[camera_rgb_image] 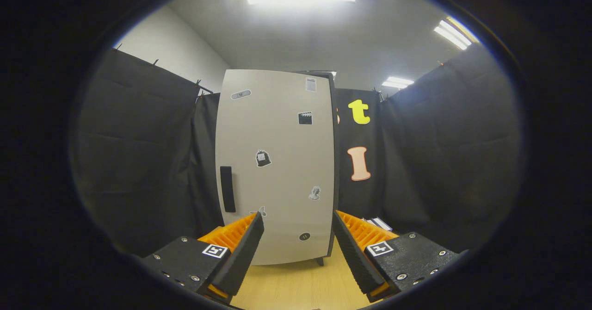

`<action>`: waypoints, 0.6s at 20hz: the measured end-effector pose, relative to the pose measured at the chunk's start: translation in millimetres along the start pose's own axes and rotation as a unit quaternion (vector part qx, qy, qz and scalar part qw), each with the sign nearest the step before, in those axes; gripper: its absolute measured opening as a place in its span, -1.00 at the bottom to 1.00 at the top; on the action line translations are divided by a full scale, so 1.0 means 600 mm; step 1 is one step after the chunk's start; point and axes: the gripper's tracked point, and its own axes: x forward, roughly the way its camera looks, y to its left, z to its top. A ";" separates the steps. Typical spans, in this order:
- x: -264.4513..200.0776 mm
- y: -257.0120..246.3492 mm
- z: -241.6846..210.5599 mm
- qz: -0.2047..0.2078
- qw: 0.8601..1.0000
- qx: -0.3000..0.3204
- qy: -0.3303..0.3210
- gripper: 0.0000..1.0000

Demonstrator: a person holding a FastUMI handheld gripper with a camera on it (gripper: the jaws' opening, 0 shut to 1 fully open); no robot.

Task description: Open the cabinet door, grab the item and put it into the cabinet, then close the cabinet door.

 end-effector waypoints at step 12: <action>-0.042 0.006 -0.046 0.001 1.000 0.020 0.000 0.86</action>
